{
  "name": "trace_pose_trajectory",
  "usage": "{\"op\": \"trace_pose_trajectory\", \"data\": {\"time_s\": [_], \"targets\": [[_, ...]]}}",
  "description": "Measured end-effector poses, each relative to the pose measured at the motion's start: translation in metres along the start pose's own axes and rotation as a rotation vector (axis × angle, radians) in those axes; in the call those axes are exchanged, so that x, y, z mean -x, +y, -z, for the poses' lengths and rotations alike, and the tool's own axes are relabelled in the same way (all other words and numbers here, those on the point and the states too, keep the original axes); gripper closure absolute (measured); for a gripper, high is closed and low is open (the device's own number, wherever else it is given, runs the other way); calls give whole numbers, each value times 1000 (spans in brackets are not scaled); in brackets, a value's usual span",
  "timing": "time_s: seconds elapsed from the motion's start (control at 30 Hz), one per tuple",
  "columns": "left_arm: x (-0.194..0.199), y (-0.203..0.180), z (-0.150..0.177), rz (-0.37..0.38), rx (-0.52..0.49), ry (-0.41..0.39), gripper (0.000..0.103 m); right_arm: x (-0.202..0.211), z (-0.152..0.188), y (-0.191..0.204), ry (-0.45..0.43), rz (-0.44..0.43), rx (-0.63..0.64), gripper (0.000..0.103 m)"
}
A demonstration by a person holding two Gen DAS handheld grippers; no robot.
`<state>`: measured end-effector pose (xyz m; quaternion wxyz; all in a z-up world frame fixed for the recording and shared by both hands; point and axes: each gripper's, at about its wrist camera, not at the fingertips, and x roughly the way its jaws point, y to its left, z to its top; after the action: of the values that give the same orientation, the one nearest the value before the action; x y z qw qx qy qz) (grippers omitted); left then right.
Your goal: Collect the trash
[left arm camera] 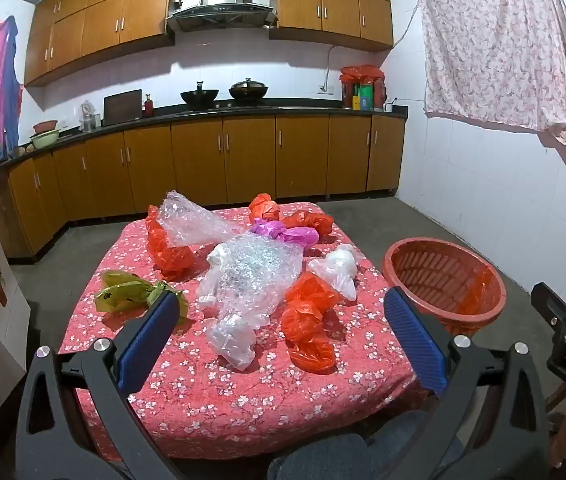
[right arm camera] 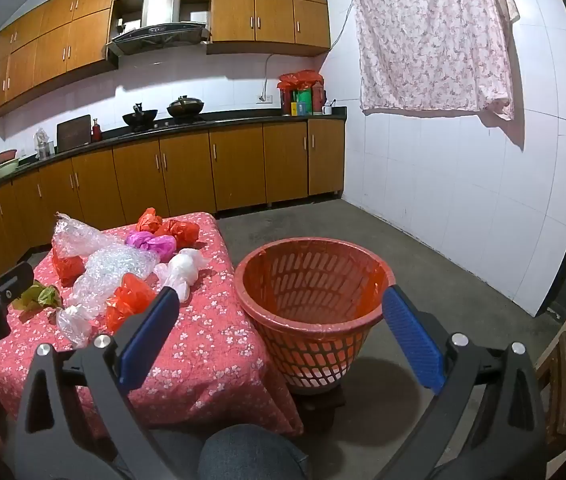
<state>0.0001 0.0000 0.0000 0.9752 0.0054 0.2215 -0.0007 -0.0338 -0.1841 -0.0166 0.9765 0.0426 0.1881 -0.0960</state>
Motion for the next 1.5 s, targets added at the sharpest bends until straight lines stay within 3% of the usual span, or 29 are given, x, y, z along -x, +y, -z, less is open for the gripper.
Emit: {"op": "trace_pose_trajectory", "data": {"time_s": [1.5], "targets": [[0,0,0,2,3,3,2,-1,0,-5,4,-5,2,4]]}}
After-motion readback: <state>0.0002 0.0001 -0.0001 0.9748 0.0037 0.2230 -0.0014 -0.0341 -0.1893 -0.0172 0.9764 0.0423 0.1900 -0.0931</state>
